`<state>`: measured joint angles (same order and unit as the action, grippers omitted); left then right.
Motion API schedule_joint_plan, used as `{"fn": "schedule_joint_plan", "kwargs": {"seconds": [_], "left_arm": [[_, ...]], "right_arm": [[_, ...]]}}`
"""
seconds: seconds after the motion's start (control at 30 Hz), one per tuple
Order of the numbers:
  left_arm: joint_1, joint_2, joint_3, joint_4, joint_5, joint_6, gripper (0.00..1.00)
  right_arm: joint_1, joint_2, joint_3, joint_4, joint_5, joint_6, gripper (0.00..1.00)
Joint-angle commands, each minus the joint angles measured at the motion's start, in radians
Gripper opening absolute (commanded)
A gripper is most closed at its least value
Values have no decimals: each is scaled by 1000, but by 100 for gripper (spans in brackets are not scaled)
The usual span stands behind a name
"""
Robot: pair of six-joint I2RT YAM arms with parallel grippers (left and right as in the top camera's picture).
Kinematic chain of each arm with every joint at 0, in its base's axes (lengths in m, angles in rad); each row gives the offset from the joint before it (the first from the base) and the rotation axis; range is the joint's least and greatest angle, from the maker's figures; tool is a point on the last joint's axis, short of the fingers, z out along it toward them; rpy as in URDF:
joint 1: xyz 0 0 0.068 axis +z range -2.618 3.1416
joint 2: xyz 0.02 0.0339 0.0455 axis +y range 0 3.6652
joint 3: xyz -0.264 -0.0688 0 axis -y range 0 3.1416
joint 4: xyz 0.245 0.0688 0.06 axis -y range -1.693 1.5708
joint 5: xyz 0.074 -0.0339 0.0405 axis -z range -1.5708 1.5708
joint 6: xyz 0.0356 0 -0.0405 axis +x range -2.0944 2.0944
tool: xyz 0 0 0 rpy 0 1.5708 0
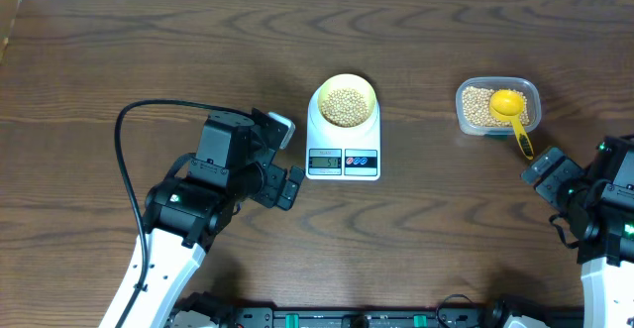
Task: Scoop item into bowl and weigh 50g on scale
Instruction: 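Withdraw the right gripper and reposition it beside the scoop handle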
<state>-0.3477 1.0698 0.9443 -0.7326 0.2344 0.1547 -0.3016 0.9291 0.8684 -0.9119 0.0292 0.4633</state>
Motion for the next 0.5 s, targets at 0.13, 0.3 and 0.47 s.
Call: {"fn": "schedule_joint_plan", "kwargs": {"seconds": [0.13,0.3,0.47], "left_arm": [[4,1,2,0,8,2,98],[4,1,2,0,8,2,98],[4,1,2,0,8,2,98]], "right_arm": [[-9,0,3,205,-205,171,99],[-9,0,3,395,-261,378,99],[-9,17,3,471,-213,414,97]]}}
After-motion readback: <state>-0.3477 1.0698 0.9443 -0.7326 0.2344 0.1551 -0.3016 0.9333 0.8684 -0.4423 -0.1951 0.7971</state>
